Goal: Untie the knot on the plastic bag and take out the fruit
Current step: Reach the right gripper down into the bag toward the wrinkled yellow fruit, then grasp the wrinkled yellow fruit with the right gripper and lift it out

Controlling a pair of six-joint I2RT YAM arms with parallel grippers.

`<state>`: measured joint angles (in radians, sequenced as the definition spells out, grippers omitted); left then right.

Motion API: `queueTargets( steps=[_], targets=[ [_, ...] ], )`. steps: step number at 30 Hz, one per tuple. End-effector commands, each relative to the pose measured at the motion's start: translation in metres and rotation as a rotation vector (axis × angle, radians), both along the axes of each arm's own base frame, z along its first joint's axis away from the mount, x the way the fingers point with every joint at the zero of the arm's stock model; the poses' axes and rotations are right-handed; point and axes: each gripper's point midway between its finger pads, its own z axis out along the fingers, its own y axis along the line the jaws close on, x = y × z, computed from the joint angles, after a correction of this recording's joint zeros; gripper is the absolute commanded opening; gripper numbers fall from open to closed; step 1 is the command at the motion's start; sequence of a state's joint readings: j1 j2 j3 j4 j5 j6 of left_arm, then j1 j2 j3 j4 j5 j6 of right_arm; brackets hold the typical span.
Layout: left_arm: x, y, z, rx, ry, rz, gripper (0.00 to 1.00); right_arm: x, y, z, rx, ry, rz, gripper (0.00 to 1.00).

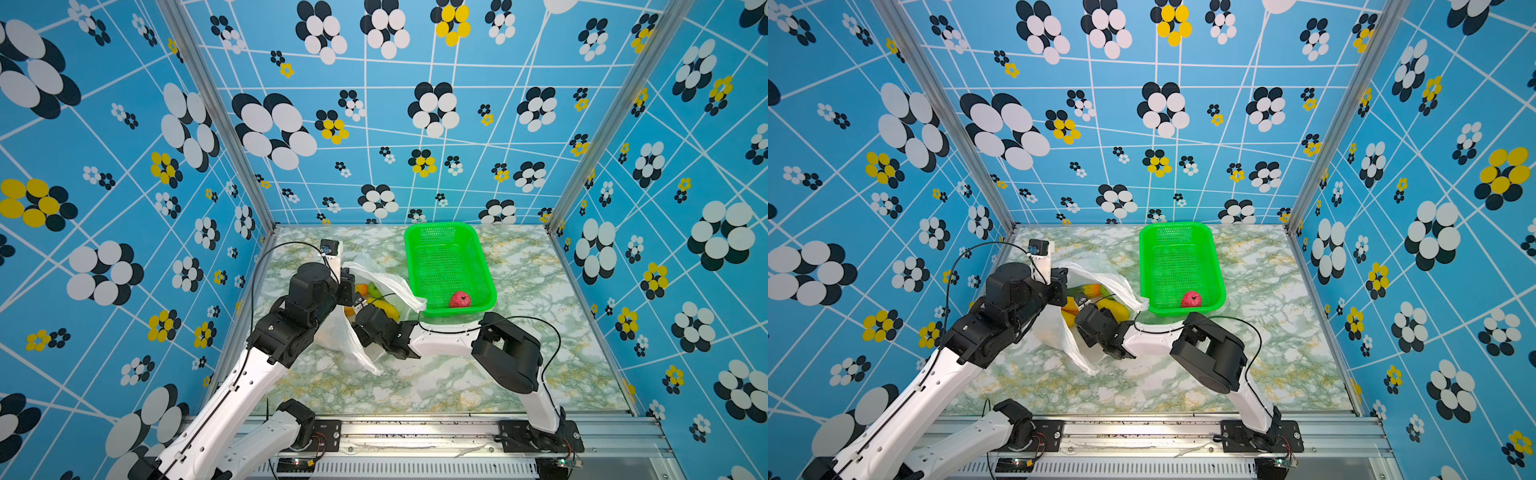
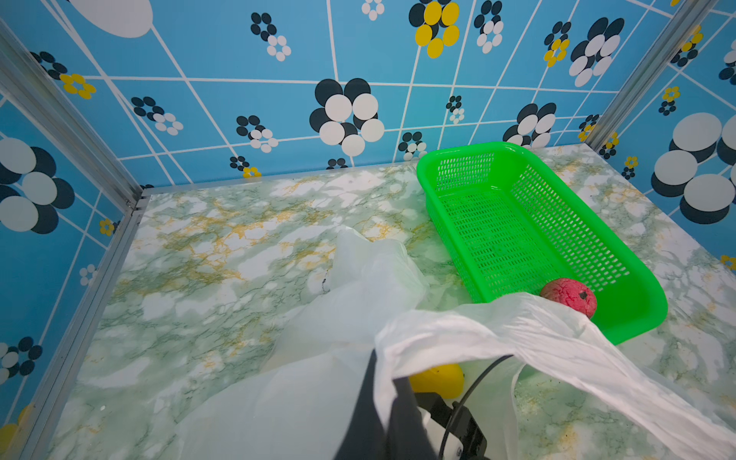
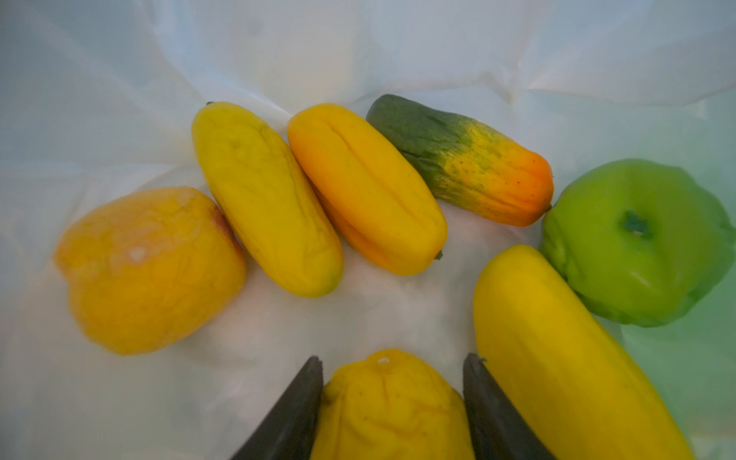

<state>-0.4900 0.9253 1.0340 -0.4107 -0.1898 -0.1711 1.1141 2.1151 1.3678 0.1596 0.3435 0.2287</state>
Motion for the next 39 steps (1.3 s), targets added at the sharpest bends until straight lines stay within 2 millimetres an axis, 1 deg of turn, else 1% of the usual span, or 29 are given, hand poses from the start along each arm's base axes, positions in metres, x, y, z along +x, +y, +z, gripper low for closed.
queueTargets(
  steps=[1,2,3,6,11,13,16,19,21,28,35,37,39],
  targets=[
    [0.001,0.0,0.006,-0.015,-0.021,-0.001,0.0,-0.011,-0.003,-0.021,-0.042,0.067,0.009,0.59],
    [0.001,0.0,0.006,-0.015,-0.021,-0.001,0.0,-0.015,-0.002,-0.025,-0.048,0.073,0.013,0.65],
    [0.001,0.0,0.006,-0.015,-0.02,-0.001,0.0,-0.018,-0.002,-0.029,-0.054,0.08,0.015,0.69],
    [0.0,0.0,0.005,-0.015,-0.019,-0.002,0.0,-0.026,-0.003,-0.043,-0.083,0.099,0.01,0.71],
    [0.0,0.001,0.005,-0.016,-0.02,0.001,0.0,-0.029,-0.008,-0.051,-0.072,0.123,-0.012,0.71],
    [0.0,0.001,0.005,-0.016,-0.02,0.001,0.0,-0.029,-0.009,-0.052,-0.073,0.126,-0.011,0.67],
    [-0.001,0.002,0.005,-0.017,-0.021,0.001,0.0,-0.029,-0.007,-0.042,-0.062,0.108,-0.009,0.56],
    [-0.001,0.002,0.005,-0.016,-0.022,0.004,0.0,-0.026,-0.009,-0.025,-0.043,0.073,-0.011,0.48],
    [-0.001,0.002,0.006,-0.017,-0.024,0.006,0.0,-0.026,-0.013,-0.006,-0.018,0.04,-0.014,0.45],
    [0.001,0.002,0.003,-0.012,-0.017,0.008,0.0,-0.032,-0.039,0.063,0.111,-0.078,-0.008,0.4],
    [0.002,0.003,0.001,-0.009,-0.011,0.014,0.0,-0.04,-0.055,0.117,0.208,-0.166,0.023,0.34],
    [0.001,0.004,0.001,-0.01,-0.013,0.017,0.0,-0.044,-0.061,0.132,0.232,-0.192,0.034,0.33],
    [0.0,0.003,0.002,-0.012,-0.017,0.015,0.0,-0.046,-0.069,0.147,0.249,-0.218,0.033,0.32]
  ],
)
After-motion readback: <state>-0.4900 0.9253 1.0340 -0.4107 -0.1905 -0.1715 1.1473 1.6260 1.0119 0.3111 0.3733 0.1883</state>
